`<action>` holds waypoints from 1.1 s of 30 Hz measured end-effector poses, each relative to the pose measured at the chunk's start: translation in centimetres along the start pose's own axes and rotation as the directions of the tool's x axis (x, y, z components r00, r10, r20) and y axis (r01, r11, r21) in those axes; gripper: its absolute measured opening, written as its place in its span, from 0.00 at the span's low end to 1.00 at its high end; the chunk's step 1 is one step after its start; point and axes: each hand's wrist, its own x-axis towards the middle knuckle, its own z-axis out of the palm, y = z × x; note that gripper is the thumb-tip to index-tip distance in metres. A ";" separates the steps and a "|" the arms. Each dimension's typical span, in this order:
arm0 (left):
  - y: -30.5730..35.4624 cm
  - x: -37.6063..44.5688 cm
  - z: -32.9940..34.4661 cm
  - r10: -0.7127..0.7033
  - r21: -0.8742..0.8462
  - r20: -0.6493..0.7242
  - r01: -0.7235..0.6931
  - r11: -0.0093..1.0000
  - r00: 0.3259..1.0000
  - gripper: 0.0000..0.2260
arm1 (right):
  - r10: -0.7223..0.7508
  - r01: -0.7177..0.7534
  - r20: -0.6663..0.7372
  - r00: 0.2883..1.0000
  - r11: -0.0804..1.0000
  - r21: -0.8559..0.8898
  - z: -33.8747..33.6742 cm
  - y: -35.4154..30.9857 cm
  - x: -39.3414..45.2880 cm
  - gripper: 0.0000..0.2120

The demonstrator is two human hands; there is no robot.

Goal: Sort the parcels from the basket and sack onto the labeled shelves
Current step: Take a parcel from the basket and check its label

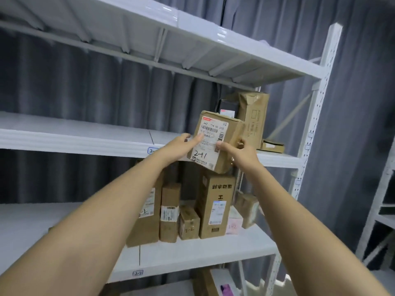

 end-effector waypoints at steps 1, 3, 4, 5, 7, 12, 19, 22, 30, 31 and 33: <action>0.5 0.9 -0.4 0.015 -0.044 0.015 -0.014 0.999 1.000 0.39 | -0.017 0.017 0.039 0.999 1.000 0.025 -0.1 -0.4 0.9 0.48; 1.2 2.8 -1.2 0.042 -0.110 0.029 -0.038 0.993 0.999 0.31 | -0.053 0.045 0.108 0.993 0.996 0.082 -0.2 -0.9 2.8 0.32; 1.5 3.7 -1.6 0.050 -0.123 0.036 -0.045 0.991 0.998 0.29 | -0.067 0.053 0.134 0.989 0.993 0.106 -0.2 -1.1 3.7 0.26; 1.7 4.5 -1.9 0.050 -0.133 0.056 -0.042 0.990 0.997 0.28 | -0.078 0.058 0.157 0.984 0.990 0.131 -0.1 -1.3 4.5 0.23; 1.9 5.9 -2.4 0.043 -0.135 0.110 -0.028 0.990 0.993 0.25 | -0.096 0.067 0.189 0.977 0.985 0.157 0.1 -1.4 5.9 0.20; 1.3 9.0 -3.1 0.048 -0.085 0.146 -0.035 0.996 0.988 0.24 | -0.119 0.074 0.276 0.954 0.983 0.167 1.2 -1.0 9.5 0.21; -0.4 12.9 -2.2 0.061 -0.082 0.072 -0.055 0.995 0.996 0.33 | -0.169 0.115 0.322 0.932 0.977 0.182 1.9 0.4 13.2 0.16; -1.1 14.5 -1.6 0.066 -0.040 -0.023 -0.067 0.997 0.998 0.40 | -0.167 0.110 0.279 0.946 0.972 0.210 1.7 1.6 14.3 0.15; -1.6 17.0 1.0 0.039 0.178 -0.211 -0.001 0.984 0.977 0.55 | -0.128 0.119 0.030 0.991 0.973 0.198 0.1 4.7 18.8 0.11; -1.6 17.2 1.6 0.030 0.208 -0.231 0.019 0.978 0.973 0.52 | -0.134 0.127 0.023 0.991 0.973 0.193 -0.2 4.9 19.3 0.11; -1.9 18.0 2.9 0.008 0.229 -0.269 0.056 0.972 0.963 0.49 | -0.140 0.135 0.012 0.990 0.975 0.175 -0.9 5.4 20.4 0.14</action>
